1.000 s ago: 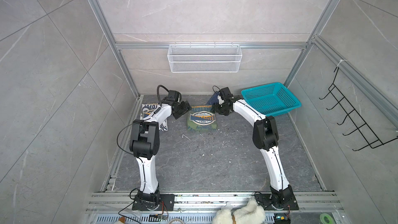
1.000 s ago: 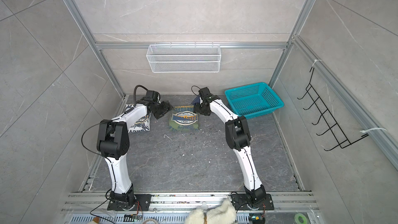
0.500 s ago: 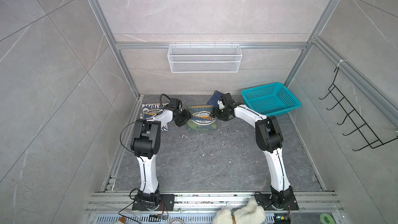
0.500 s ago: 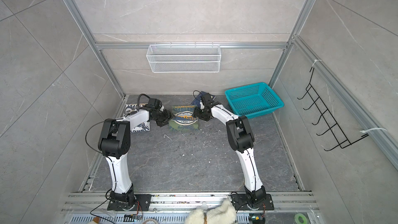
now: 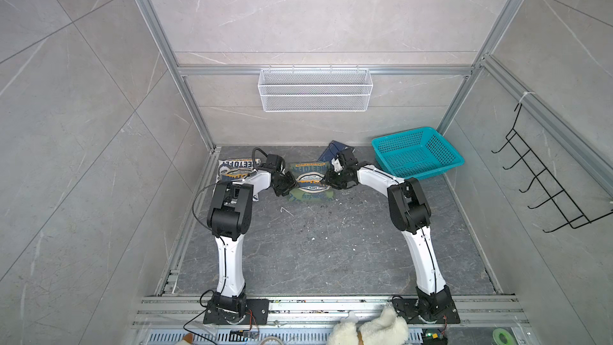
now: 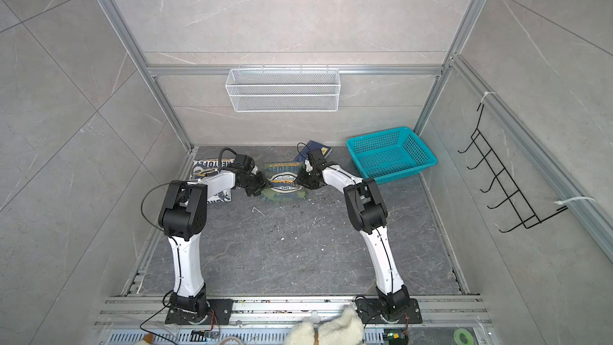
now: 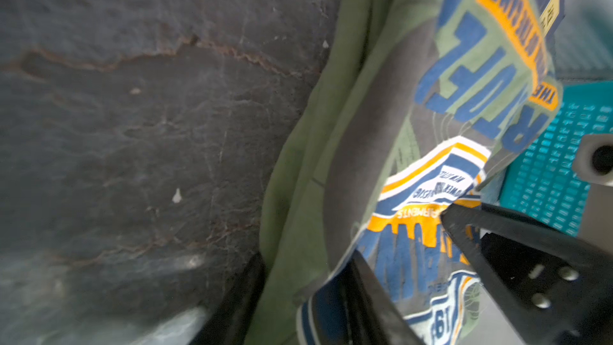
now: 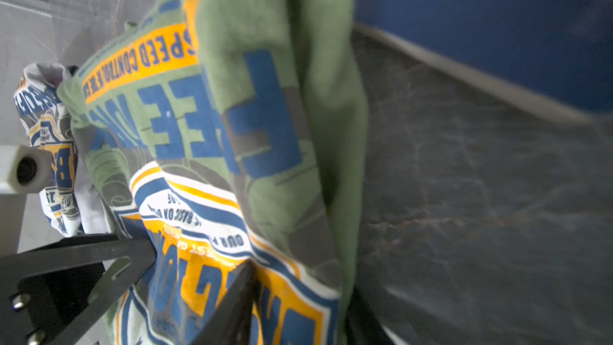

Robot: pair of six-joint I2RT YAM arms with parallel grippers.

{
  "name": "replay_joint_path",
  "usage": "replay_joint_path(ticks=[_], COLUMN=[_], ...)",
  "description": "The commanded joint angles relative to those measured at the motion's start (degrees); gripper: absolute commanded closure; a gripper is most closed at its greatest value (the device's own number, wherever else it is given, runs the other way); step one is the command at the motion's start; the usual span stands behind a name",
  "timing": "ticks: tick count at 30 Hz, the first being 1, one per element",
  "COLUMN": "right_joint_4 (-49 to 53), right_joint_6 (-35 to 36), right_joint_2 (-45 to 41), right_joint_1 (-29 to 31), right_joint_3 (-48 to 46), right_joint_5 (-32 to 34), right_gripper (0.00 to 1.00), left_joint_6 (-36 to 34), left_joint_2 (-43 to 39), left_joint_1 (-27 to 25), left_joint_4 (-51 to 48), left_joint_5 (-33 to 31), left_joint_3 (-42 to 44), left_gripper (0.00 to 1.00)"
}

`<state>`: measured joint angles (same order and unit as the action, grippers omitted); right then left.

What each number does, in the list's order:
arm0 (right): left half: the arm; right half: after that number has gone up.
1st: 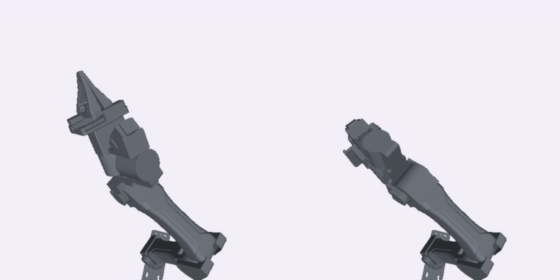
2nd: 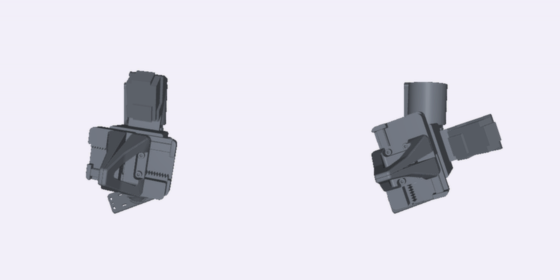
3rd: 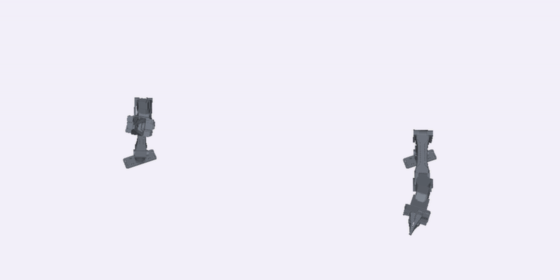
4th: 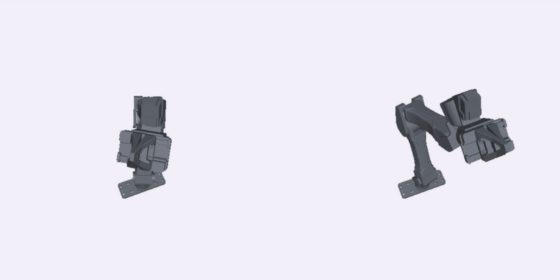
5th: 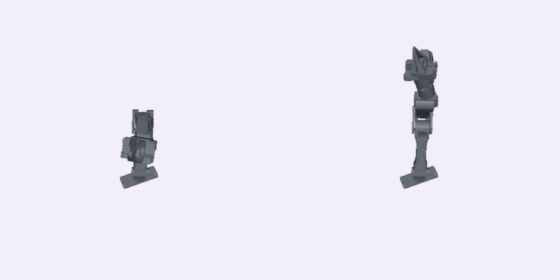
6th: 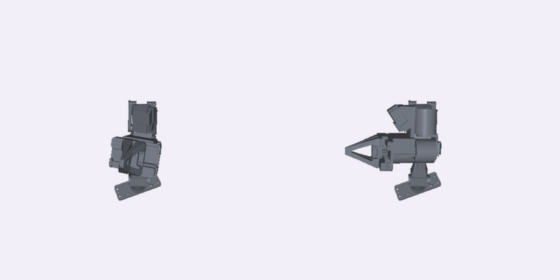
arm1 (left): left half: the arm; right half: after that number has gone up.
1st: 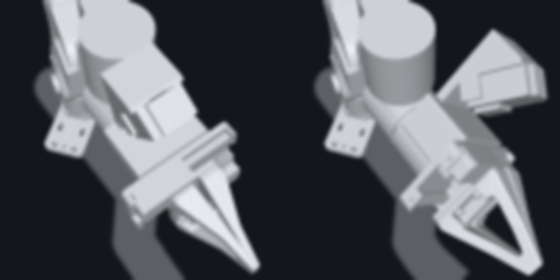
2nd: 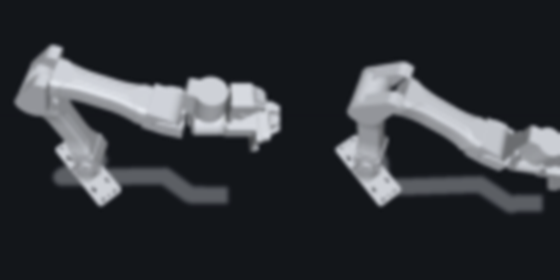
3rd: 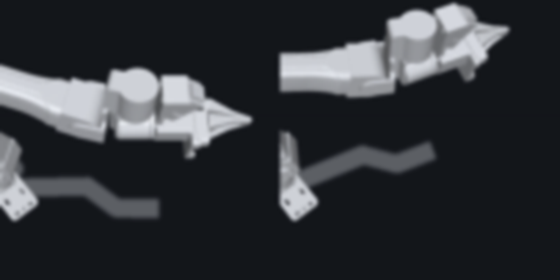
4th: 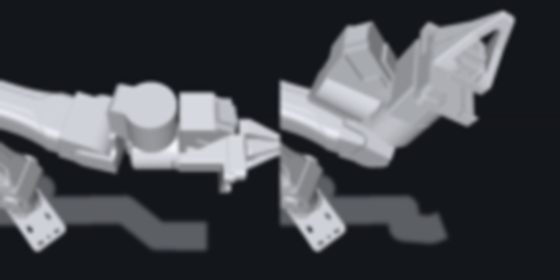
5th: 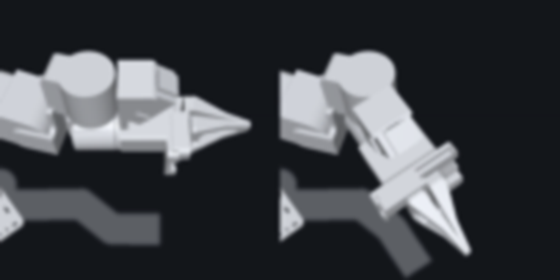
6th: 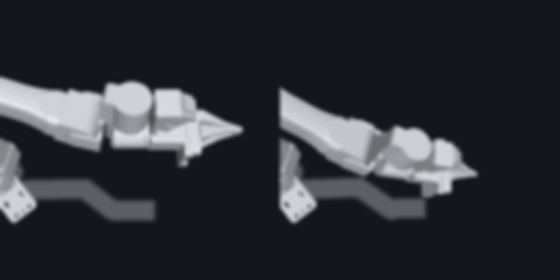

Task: Fold and stack the tank tops

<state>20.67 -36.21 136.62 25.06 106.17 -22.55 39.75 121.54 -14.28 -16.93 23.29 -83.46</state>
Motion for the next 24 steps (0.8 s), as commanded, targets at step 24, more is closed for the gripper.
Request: replay_joint_path(ticks=[24], right_joint_4=[-3.29], right_joint_6=[-9.06], right_joint_2=[3.09], right_joint_1=[11.68], right_joint_3=[16.21], right_joint_5=[2.50], right_gripper=[1.00], left_joint_6=[-17.85], left_joint_2=[-5.37], left_joint_1=[4.58], left_joint_4=[-35.07], left_joint_5=[-21.24], left_joint_3=[-28.20], left_gripper=[1.00])
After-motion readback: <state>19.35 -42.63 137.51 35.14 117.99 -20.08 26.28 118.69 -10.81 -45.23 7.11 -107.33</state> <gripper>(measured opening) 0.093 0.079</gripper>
